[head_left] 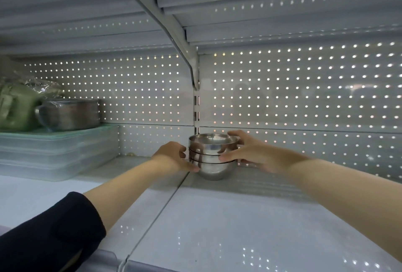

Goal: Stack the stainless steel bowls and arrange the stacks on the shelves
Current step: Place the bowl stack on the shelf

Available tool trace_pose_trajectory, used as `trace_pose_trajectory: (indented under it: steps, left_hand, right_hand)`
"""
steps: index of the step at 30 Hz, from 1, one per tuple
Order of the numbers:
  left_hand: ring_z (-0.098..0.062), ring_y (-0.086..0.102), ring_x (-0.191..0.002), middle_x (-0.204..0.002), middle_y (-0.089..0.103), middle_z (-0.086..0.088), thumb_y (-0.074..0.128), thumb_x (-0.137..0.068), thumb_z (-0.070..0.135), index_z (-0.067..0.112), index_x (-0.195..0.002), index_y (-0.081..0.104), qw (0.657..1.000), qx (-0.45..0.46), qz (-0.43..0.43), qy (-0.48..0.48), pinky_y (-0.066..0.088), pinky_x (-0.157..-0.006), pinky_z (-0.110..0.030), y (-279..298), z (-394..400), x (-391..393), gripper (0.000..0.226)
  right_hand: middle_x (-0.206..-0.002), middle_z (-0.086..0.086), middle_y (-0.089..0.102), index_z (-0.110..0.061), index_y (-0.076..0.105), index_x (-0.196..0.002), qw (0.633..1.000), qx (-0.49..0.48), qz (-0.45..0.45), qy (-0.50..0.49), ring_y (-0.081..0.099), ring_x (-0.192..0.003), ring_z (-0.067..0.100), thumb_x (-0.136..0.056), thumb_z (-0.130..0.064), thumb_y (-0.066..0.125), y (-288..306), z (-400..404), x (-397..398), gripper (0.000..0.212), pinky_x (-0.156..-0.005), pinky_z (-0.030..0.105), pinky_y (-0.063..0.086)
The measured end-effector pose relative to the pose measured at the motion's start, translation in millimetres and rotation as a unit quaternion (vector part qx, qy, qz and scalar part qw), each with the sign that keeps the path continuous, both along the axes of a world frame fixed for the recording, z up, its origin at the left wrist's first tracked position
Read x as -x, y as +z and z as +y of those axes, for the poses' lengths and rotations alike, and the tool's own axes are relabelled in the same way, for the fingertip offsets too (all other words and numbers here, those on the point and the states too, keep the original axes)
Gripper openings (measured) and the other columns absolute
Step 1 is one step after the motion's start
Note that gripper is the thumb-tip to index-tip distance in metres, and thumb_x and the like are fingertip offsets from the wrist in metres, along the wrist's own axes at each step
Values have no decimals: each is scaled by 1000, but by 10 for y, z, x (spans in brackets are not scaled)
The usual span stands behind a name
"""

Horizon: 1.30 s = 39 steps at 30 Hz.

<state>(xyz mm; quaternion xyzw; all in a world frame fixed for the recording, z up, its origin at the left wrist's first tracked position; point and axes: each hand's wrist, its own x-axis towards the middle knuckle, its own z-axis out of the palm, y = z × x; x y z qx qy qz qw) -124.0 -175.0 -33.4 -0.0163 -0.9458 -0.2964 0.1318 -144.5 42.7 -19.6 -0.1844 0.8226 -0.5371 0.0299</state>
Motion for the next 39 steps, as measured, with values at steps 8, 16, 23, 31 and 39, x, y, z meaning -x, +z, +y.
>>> trace_pose_trajectory:
  steps: [8,16,23,31,39]
  left_hand:
    - [-15,56,-111,-123,59,8,79,-68,37,25,-130,50,996,52,73,3,45,-94,-27,505,347,-606,69]
    - [0,59,-87,-103,65,13,80,-65,34,27,-111,62,968,-129,144,-157,42,-70,-18,237,1287,-1179,50]
    - [0,62,-80,-91,68,6,77,-71,12,22,-101,63,879,-385,116,-257,46,-58,-3,65,2774,-1921,35]
    - [0,64,-83,-94,69,6,77,-72,14,22,-105,64,822,-466,81,-317,48,-64,-4,-190,4898,-3056,36]
    - [6,64,-79,-92,70,13,73,-76,24,32,-98,65,775,-510,-16,-374,45,-63,-9,-351,6711,-3843,26]
  right_hand:
    - [-127,-12,49,-44,48,-125,996,1,66,-68,55,-113,11,-51,-43,82,281,389,-767,82,-97,32,46]
    - [-110,2,68,-22,67,-106,949,250,116,-150,66,-101,14,-79,-20,71,202,1132,-1729,27,-79,27,53]
    - [-94,-7,68,-25,68,-98,900,304,185,-252,65,-86,4,-79,-16,72,-118,2041,-2641,21,-76,23,51]
    - [-91,-17,72,-28,72,-98,873,288,216,-328,67,-90,0,-71,-28,75,-405,4012,-4068,27,-76,23,52]
    - [-96,-17,72,-30,71,-102,827,303,206,-427,67,-95,2,-75,-31,72,-462,5558,-5031,27,-80,26,52]
